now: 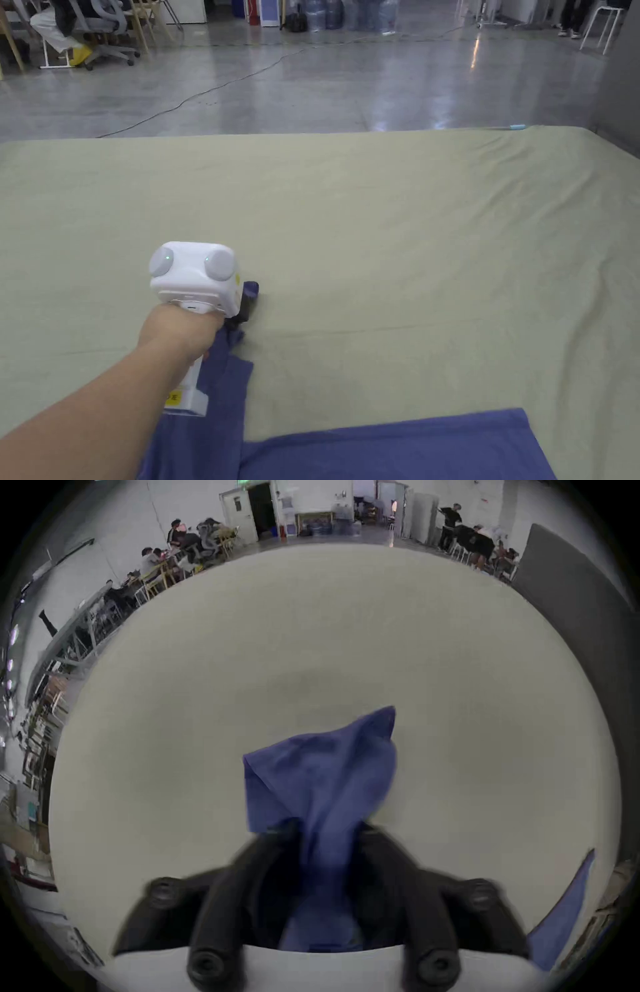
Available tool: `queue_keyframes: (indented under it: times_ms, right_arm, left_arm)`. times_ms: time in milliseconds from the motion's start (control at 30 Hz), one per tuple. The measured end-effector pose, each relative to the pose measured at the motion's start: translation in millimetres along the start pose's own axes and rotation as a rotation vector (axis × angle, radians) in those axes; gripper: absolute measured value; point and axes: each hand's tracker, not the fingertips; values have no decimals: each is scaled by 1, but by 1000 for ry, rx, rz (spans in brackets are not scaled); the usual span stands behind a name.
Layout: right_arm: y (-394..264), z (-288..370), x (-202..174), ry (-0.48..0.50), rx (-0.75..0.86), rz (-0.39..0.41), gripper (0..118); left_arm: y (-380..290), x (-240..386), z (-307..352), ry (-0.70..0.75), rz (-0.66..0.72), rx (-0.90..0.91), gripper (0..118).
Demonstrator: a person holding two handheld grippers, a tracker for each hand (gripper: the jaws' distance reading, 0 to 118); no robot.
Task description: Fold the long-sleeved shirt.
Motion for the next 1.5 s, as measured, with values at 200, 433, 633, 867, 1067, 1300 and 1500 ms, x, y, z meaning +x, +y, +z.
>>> queue_keyframes:
  times_ms: [200, 433, 633, 867, 1067, 1300, 1500]
  right_arm:
    - [1, 9, 2, 35, 14, -57, 0]
    - [-6, 18, -9, 83, 28, -43, 0]
    - [-10, 17, -17, 86, 20, -18, 0]
    - [-11, 8, -19, 62, -6, -17, 0]
    - [-12, 7, -23, 71, -17, -32, 0]
    - [-5, 18, -21, 129, 24, -90, 0]
    - [-1, 44, -21, 163, 59, -115, 0]
  left_arm:
    - [-28, -8, 102, -44, -110, 83, 6]
    - [-125, 5, 252, -84, -354, 173, 6]
    - [-268, 41, 300, -138, -538, 74, 6]
    - [-364, 57, 224, -98, -540, -85, 6]
    - [-369, 60, 186, -84, -483, -73, 6]
    - [-350, 26, 230, -168, -246, 60, 102]
    - [-360, -24, 322, -185, -52, 270, 117]
